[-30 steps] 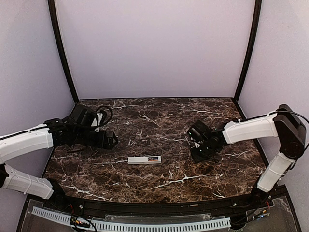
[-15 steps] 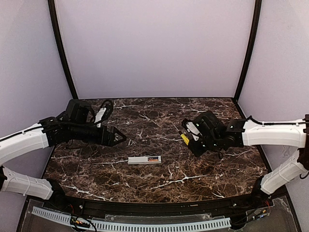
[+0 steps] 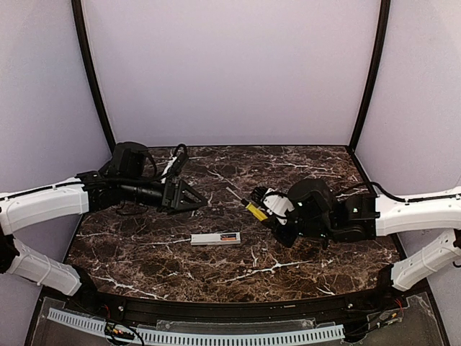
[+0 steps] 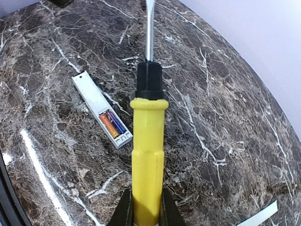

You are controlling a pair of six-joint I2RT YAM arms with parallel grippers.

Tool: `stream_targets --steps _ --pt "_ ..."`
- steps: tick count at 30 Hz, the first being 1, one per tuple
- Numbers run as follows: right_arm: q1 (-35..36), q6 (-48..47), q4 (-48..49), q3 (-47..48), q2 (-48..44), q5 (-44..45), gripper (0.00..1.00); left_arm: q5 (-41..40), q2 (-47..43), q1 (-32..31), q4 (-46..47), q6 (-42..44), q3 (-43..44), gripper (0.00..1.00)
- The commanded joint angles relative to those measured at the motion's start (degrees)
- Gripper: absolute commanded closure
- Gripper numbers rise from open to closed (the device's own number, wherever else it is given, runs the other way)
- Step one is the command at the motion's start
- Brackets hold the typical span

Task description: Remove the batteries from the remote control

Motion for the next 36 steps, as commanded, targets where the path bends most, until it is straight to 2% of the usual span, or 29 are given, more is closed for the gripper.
stream_targets --steps 1,17,23,30,36 --pt "3.04 -5.49 5.81 -1.42 -0.31 1.76 1.0 6.6 2.3 0.25 6.43 -4.05 1.24 0.3" --pt "7.21 -10.21 7.79 1.72 5.12 1.07 1.0 10.57 7.34 -0.94 9.89 -5.61 1.26 0.44" --pt "7.65 -10.24 7.24 2.67 6.13 1.33 1.0 10.86 9.22 -1.74 10.19 -5.06 1.07 0.55" --pt "7.82 -10.13 6.47 3.53 7.02 1.32 1.0 11.44 10.62 -2.4 10.42 -4.45 1.18 0.62" --pt "7.87 -10.49 6.51 4.3 8.29 1.37 1.0 11.08 11.05 -2.56 9.86 -3.8 0.76 0.76"
